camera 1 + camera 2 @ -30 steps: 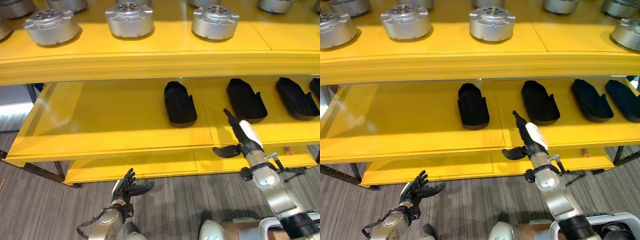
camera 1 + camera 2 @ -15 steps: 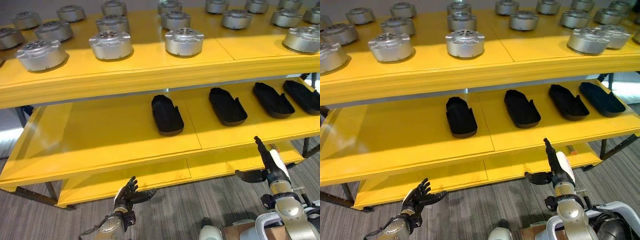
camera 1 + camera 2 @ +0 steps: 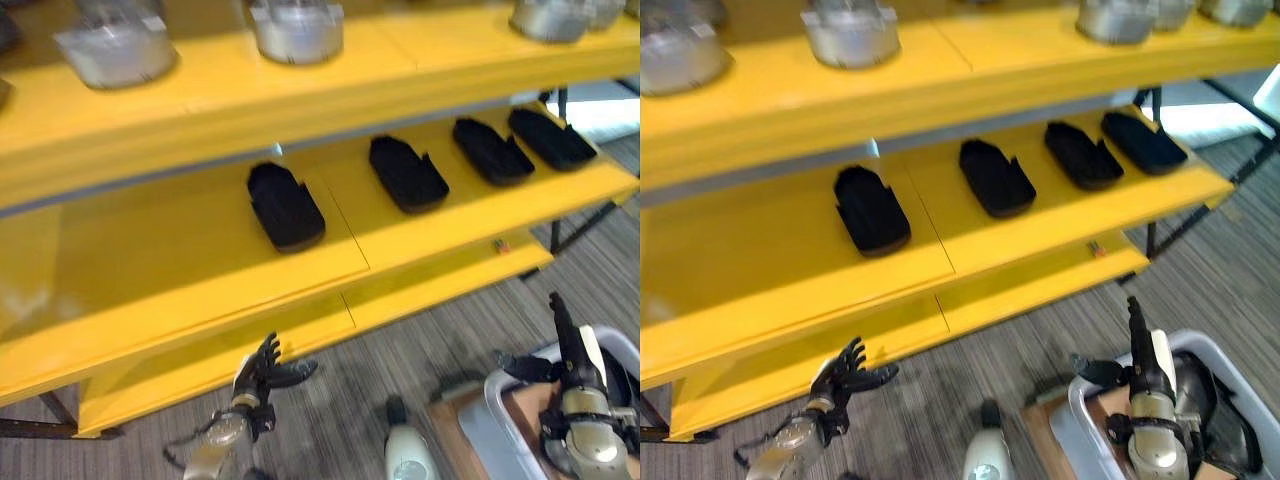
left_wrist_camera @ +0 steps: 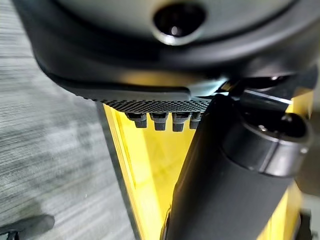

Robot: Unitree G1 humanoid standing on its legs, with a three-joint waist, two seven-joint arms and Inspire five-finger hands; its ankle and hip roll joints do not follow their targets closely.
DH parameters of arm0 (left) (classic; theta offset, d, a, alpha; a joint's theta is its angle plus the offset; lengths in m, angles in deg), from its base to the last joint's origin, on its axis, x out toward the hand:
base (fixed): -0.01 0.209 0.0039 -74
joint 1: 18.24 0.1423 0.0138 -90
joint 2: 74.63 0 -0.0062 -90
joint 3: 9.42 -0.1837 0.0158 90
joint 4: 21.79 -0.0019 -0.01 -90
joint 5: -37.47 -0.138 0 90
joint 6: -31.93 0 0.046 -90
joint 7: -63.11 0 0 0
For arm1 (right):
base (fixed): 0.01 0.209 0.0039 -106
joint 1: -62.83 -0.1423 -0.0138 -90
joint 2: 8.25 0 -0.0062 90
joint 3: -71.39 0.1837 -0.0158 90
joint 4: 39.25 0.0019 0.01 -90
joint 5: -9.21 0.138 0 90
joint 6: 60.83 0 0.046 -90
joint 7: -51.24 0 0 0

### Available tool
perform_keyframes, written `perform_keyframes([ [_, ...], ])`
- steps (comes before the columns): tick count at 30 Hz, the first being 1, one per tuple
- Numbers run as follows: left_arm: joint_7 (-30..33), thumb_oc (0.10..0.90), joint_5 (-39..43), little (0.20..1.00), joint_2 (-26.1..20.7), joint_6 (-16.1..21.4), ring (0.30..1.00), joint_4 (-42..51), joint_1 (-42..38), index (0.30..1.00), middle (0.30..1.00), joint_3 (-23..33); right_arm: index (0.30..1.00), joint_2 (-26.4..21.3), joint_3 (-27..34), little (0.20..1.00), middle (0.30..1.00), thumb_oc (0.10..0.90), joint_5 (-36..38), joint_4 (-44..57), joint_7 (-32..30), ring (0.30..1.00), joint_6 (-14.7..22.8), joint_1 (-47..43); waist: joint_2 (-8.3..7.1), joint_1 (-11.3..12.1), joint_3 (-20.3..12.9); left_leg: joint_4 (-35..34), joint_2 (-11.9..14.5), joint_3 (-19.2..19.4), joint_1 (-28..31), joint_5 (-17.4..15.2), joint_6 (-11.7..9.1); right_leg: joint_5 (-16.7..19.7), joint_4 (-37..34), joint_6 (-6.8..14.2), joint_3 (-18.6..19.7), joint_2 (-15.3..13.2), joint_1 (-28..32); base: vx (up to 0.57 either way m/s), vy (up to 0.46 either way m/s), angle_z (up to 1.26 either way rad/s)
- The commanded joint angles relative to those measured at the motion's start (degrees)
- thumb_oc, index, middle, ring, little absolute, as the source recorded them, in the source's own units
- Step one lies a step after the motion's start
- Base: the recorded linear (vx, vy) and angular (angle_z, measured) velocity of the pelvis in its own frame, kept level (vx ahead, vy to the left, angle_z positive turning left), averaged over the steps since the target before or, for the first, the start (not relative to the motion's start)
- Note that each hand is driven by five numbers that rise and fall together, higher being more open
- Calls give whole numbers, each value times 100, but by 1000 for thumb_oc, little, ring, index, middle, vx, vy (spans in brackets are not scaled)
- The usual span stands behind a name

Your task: Move parts from the plastic box to the shelf.

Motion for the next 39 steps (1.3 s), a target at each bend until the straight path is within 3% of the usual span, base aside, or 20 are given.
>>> perform_keyframes([
  [1,116,900,-173,1000,-344,634,1000,535,-531,1000,1000,-58,1000,-232,548,1000,1000,900,100,478,-449,1000,441,-218,99,-45,116,-640,-58,162,451,-42,9,1460,-137,374,-66,-486,-117,-133,185,-18],
  [3,179,900,-137,1000,-370,632,1000,520,-610,1000,1000,-117,1000,-274,477,1000,1000,900,170,418,-477,1000,428,-227,200,-52,185,-960,-112,425,496,120,68,1338,-60,374,-749,-611,-238,-157,210,-42],
  [4,179,900,-133,1000,-365,634,1000,514,-618,1000,1000,-118,1000,-283,478,1000,1000,900,175,407,-481,1000,433,-236,209,-73,185,-1012,-129,411,506,148,67,1315,-44,374,-773,-618,-233,-125,255,-68],
  [5,183,900,-84,1000,-368,649,1000,524,-617,1000,1000,-165,1000,-335,413,1000,1000,900,235,354,-496,1000,431,-270,274,-84,180,-1296,-177,605,553,298,117,1022,123,374,-1009,-643,-218,-55,171,-59],
  [6,182,900,-81,1000,-363,652,1000,520,-617,1000,1000,-162,1000,-345,410,1000,1000,900,238,346,-498,1000,434,-274,265,-81,178,-1358,-205,627,590,331,114,999,148,374,-991,-654,-229,-134,360,-46],
  [8,138,900,31,1000,-367,668,1000,563,-506,1000,1000,-123,1000,-424,269,1000,1000,900,236,355,-485,1000,467,-353,304,53,101,-1718,-299,1042,714,561,223,517,654,301,-1279,-682,118,-129,282,-80],
  [11,91,900,122,1000,-372,630,1000,631,-293,1000,1000,-12,1000,-512,109,1000,1000,900,188,347,-463,1000,458,-516,324,242,41,-1951,-340,1338,823,668,317,255,1167,183,-1298,-702,410,-161,130,-152],
  [14,28,900,215,1000,-466,577,1000,740,148,1000,1000,233,1000,-532,-9,1000,1000,900,193,358,-427,1000,472,-745,244,622,-148,-1621,-52,1628,657,786,280,293,1124,180,-1391,-768,988,-191,-152,-117],
  [15,10,900,235,1000,-540,552,1000,796,331,1000,1000,379,1000,-507,-74,1000,1000,900,199,377,-403,1000,476,-823,172,836,-277,-1236,317,1730,472,879,130,440,840,243,-1626,-786,1288,-145,-233,-159],
  [16,10,900,235,1000,-544,550,1000,801,337,1000,1000,381,1000,-504,-76,1000,1000,900,198,377,-404,1000,475,-821,179,838,-276,-1210,343,1722,465,872,121,444,827,240,-1631,-768,1298,-127,-300,-140],
  [17,29,900,275,1000,-540,550,1000,797,428,1000,1000,469,1000,-495,-144,1000,1000,900,205,373,-385,1000,483,-876,97,951,-369,-993,558,1780,334,980,1,398,515,267,-1762,-649,1466,-77,-241,-127],
  [18,6,900,275,1000,-536,517,1000,784,466,1000,1000,505,1000,-447,-143,1000,1000,900,201,392,-382,1000,474,-876,50,993,-439,-911,682,1727,268,1079,-98,242,300,260,-1679,-518,1488,-77,-299,-116],
  [19,-5,900,279,1000,-501,495,1000,769,565,1000,1000,596,1000,-412,-127,1000,1000,900,194,419,-365,1000,478,-829,84,1036,-496,-856,849,1737,339,1216,-234,-145,198,244,-1669,-434,1455,-24,-176,-84],
  [20,-9,900,278,1000,-498,494,1000,774,578,1000,1000,599,1000,-415,-130,1000,1000,900,195,423,-363,1000,478,-820,91,1053,-492,-851,882,1747,364,1237,-261,-180,216,225,-1653,-410,1457,-17,-140,-67],
  [21,-11,900,248,1000,-461,476,1000,751,622,1000,1000,582,1000,-406,-115,1000,1000,900,224,401,-360,1000,484,-791,105,1003,-508,-860,953,1765,438,1341,-315,-299,216,178,-1567,-328,1452,-80,-184,-93],
  [22,-14,900,266,1000,-410,483,1000,761,626,1000,1000,594,1000,-405,-82,1000,1000,900,250,479,-331,1000,500,-707,161,909,-495,-985,1154,1865,554,1644,-496,-619,206,76,-1447,-96,1384,-81,-183,-99],
  [26,-67,900,251,1000,-304,463,1000,778,698,1000,1000,562,1000,-416,-33,1000,1000,900,285,485,-287,1000,520,-555,313,745,-513,-1333,1369,2013,877,2129,-707,-961,193,-33,-1224,242,1320,-119,-169,-60],
  [29,-76,900,206,1000,-246,472,1000,744,649,1000,1000,481,1000,-452,-1,1000,1000,900,260,529,-291,1000,543,-473,411,602,-508,-1580,1397,2120,1053,2321,-752,-1073,316,-83,-1146,356,1223,-104,-88,-42],
  [30,-111,900,135,1000,-203,473,1000,736,622,1000,1000,377,1000,-532,2,1000,1000,900,241,536,-277,1000,577,-403,515,438,-467,-1710,1462,2276,1243,2540,-825,-1176,502,-139,-1054,477,1077,-129,-107,-24],
  [39,-210,900,44,1000,-58,457,1000,725,512,1000,1000,141,1000,-592,-1,1000,1000,900,245,513,-321,1000,628,-304,818,161,-395,-2049,1632,2375,1501,3138,-834,-1745,1614,-489,-970,851,560,-106,-95,-25],
])
